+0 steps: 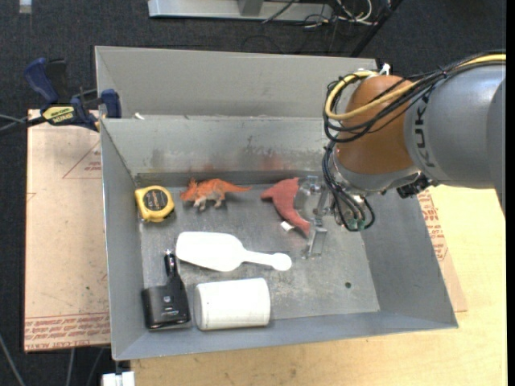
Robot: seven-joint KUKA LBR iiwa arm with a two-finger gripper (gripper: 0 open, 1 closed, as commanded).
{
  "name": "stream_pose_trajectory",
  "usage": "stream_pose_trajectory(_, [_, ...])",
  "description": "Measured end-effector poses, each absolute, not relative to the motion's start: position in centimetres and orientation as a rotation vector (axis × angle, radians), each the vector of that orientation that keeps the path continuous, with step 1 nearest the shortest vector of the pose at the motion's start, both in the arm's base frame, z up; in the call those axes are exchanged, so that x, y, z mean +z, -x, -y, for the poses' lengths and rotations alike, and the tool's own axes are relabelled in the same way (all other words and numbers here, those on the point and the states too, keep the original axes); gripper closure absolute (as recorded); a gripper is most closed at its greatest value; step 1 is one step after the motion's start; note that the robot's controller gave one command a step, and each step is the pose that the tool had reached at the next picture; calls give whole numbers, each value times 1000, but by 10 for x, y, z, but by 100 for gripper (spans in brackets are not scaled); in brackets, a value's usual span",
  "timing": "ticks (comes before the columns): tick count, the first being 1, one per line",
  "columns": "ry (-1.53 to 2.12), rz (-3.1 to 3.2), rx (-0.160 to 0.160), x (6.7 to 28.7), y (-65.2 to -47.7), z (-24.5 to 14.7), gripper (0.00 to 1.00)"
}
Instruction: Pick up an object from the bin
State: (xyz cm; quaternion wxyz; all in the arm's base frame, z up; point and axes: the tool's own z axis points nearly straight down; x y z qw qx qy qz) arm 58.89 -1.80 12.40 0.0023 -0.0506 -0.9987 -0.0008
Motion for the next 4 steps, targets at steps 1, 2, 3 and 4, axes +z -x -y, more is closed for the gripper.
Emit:
stream_pose_trajectory(1, [598, 3088, -4, 132, -591, 27, 0])
stream_pose_trajectory(2, [803, 3038, -3, 104, -592, 29, 0])
stream_pose_trajectory(3, [1011, 2978, -6, 71, -591, 21, 100])
stream_pose_trajectory(4, [1010, 2978, -6, 70, -591, 21, 100])
